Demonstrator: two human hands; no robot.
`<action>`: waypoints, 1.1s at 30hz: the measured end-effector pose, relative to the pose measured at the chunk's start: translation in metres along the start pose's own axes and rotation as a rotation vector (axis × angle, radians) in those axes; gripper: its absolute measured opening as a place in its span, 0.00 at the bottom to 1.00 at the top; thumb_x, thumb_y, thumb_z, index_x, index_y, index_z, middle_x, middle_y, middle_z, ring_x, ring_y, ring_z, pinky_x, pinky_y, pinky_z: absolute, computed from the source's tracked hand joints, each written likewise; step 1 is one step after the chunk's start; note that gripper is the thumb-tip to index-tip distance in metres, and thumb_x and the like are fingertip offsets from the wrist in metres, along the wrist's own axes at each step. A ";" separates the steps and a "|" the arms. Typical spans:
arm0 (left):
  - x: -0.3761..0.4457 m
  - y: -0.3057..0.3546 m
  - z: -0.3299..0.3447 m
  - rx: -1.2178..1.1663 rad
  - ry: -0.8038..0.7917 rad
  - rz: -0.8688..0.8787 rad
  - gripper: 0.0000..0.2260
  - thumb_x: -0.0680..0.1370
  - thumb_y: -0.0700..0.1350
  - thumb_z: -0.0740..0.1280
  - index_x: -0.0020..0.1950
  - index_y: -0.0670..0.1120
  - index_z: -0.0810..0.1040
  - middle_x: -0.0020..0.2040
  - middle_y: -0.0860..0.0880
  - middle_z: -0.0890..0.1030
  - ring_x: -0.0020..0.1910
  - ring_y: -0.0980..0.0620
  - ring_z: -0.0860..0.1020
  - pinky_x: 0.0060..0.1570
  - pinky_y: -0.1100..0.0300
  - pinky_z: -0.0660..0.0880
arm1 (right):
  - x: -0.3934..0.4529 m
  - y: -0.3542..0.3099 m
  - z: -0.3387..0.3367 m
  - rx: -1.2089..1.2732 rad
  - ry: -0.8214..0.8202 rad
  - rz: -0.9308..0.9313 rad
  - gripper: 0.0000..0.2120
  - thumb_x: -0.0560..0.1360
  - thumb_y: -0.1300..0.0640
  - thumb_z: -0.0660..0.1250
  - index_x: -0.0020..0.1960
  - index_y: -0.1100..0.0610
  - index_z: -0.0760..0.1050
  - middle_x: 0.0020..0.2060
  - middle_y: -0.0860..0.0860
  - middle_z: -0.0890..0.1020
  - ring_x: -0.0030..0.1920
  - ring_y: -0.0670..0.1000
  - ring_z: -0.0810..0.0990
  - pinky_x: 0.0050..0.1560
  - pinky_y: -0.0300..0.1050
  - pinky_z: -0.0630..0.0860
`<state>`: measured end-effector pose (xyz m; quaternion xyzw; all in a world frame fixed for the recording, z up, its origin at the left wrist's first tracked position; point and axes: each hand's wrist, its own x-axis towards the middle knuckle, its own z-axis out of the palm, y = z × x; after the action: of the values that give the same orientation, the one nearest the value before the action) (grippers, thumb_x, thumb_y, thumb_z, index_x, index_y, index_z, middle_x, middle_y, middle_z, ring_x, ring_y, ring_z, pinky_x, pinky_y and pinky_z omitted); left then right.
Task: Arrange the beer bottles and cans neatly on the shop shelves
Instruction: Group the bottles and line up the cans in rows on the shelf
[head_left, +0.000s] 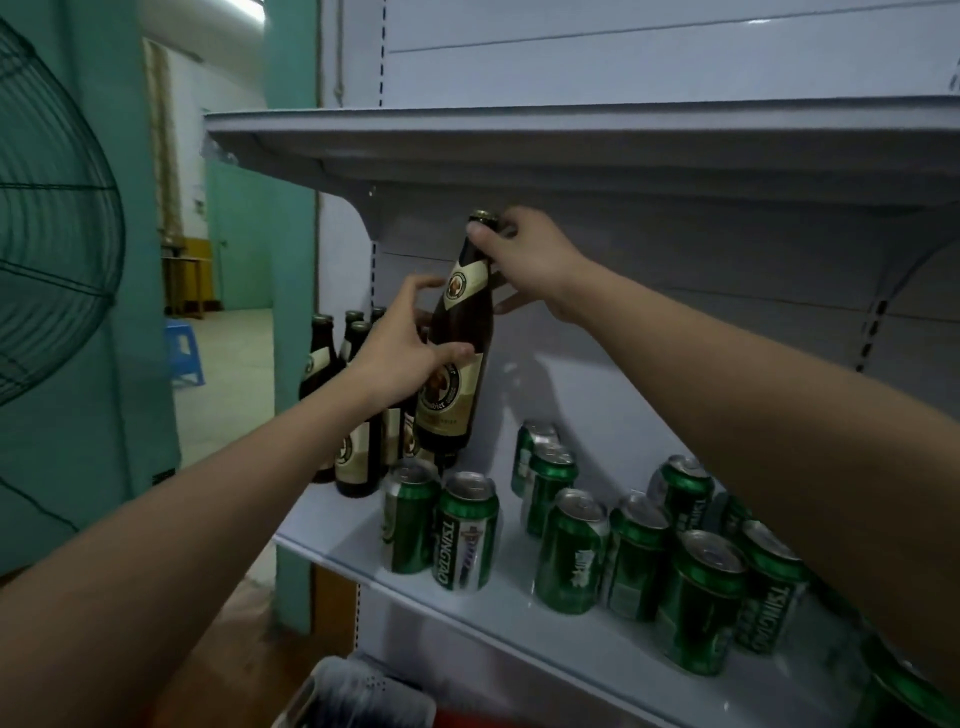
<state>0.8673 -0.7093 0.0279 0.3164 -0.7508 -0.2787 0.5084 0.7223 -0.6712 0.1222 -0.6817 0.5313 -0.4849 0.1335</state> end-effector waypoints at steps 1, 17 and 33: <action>0.000 -0.009 -0.004 0.006 0.009 -0.016 0.29 0.73 0.41 0.75 0.68 0.54 0.65 0.52 0.53 0.79 0.50 0.51 0.81 0.55 0.48 0.78 | 0.005 0.003 0.010 -0.004 0.000 -0.004 0.14 0.82 0.51 0.61 0.62 0.60 0.71 0.44 0.51 0.79 0.46 0.55 0.83 0.41 0.53 0.83; 0.011 -0.103 -0.012 0.186 0.161 -0.138 0.34 0.71 0.44 0.77 0.74 0.53 0.66 0.68 0.46 0.71 0.63 0.46 0.75 0.64 0.45 0.73 | 0.057 0.062 0.111 -0.125 0.097 0.005 0.13 0.80 0.49 0.64 0.52 0.60 0.75 0.46 0.59 0.82 0.46 0.61 0.82 0.49 0.63 0.80; -0.007 -0.135 0.001 0.350 0.167 -0.185 0.34 0.72 0.43 0.76 0.75 0.45 0.66 0.67 0.44 0.69 0.64 0.44 0.72 0.67 0.52 0.69 | 0.057 0.101 0.147 -0.217 0.031 0.065 0.15 0.80 0.48 0.64 0.53 0.60 0.76 0.47 0.59 0.83 0.48 0.61 0.81 0.51 0.59 0.79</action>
<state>0.8946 -0.7913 -0.0766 0.4896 -0.7107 -0.1623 0.4784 0.7784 -0.8092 0.0091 -0.6668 0.6046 -0.4306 0.0663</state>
